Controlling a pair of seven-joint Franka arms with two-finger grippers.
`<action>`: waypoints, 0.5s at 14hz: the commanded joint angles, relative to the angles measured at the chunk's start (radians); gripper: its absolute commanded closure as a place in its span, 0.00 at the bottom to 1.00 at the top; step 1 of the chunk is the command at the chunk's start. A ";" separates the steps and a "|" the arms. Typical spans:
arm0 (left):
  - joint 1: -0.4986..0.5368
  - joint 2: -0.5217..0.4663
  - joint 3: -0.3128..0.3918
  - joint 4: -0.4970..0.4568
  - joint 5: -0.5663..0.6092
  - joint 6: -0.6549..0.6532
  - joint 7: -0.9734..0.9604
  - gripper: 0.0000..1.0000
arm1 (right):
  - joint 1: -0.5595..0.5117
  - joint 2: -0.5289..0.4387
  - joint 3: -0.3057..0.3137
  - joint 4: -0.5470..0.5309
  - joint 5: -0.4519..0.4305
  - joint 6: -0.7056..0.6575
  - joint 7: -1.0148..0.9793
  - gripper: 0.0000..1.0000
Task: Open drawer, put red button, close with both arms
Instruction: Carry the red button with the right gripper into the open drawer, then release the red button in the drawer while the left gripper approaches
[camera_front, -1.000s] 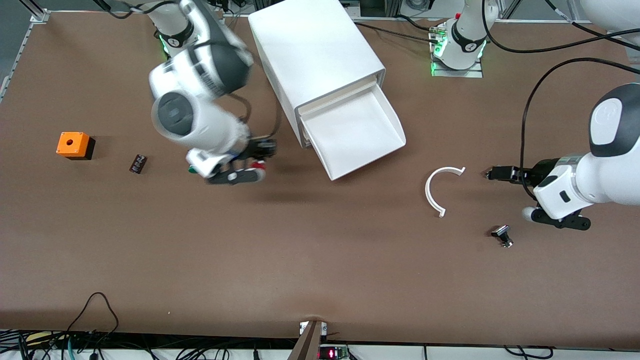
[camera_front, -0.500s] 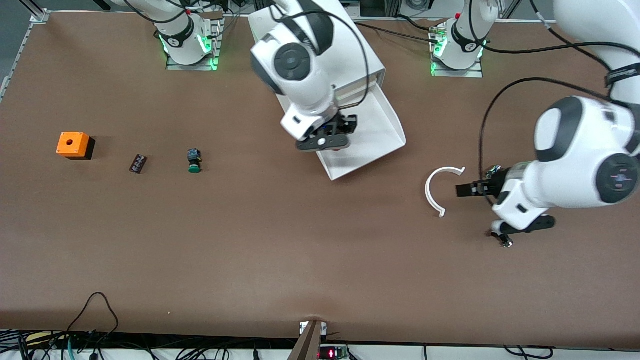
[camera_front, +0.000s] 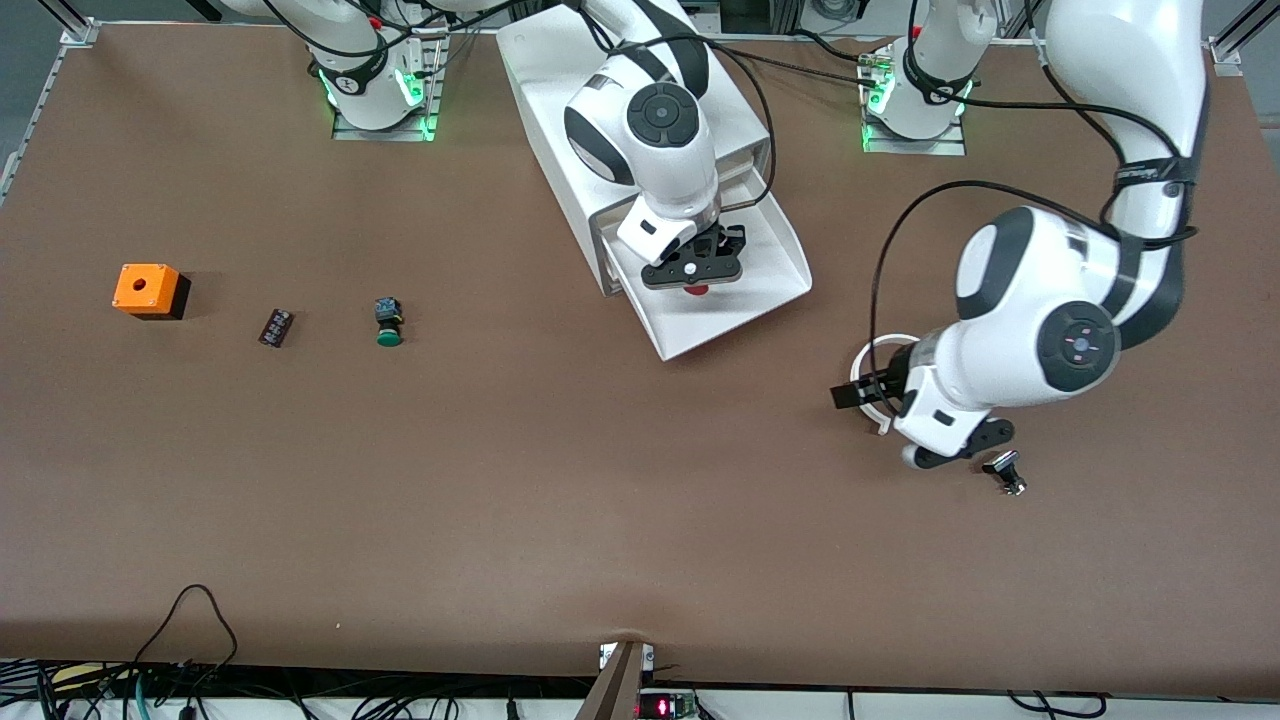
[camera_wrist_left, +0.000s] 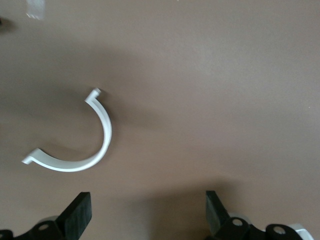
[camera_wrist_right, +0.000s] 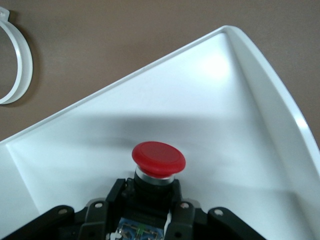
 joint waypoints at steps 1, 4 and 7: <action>-0.031 -0.028 -0.016 -0.077 0.034 0.078 -0.103 0.00 | 0.015 0.018 -0.008 0.031 -0.036 -0.013 0.027 0.52; -0.078 -0.028 -0.017 -0.123 0.054 0.140 -0.186 0.00 | -0.011 -0.016 -0.017 0.036 -0.039 -0.071 0.018 0.00; -0.114 -0.030 -0.017 -0.170 0.070 0.196 -0.237 0.00 | -0.095 -0.073 -0.017 0.059 -0.037 -0.153 -0.012 0.00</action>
